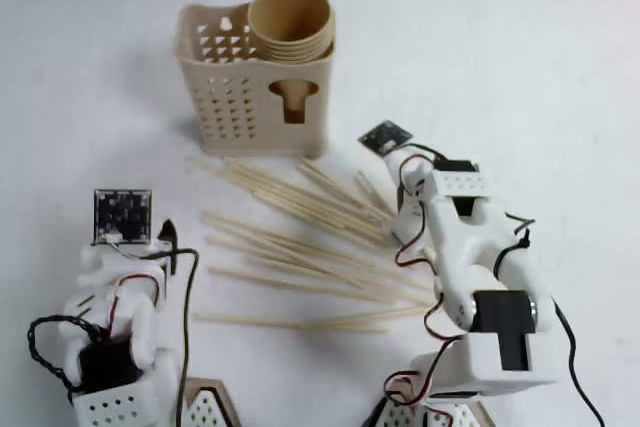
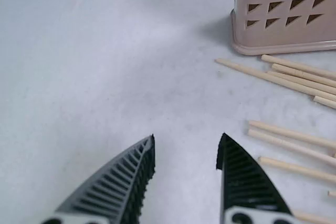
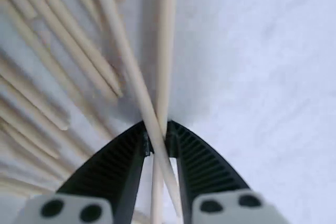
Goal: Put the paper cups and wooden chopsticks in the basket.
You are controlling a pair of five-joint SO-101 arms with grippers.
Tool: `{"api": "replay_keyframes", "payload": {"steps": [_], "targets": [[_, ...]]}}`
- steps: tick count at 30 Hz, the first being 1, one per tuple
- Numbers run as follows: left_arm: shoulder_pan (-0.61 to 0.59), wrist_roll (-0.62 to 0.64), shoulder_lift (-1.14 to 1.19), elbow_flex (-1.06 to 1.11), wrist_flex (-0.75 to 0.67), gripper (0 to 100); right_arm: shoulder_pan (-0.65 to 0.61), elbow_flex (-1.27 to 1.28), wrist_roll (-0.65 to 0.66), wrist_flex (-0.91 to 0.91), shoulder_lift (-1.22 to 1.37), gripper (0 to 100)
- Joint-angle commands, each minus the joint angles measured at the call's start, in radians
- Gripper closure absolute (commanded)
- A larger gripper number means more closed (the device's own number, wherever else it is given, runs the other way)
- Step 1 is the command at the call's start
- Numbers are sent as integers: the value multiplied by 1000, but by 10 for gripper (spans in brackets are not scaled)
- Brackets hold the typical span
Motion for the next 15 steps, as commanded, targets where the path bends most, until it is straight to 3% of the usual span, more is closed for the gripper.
{"api": "replay_keyframes", "payload": {"steps": [1, 6, 15], "targets": [[-8, -12, -8, -5, -20, 801, 71, -26, 60, 70, -122, 981], [-5, -14, -8, -5, -20, 801, 148, -26, 126, 179, -297, 981], [-4, -14, -8, -5, -20, 801, 150, -28, 115, 285, -654, 981]]}}
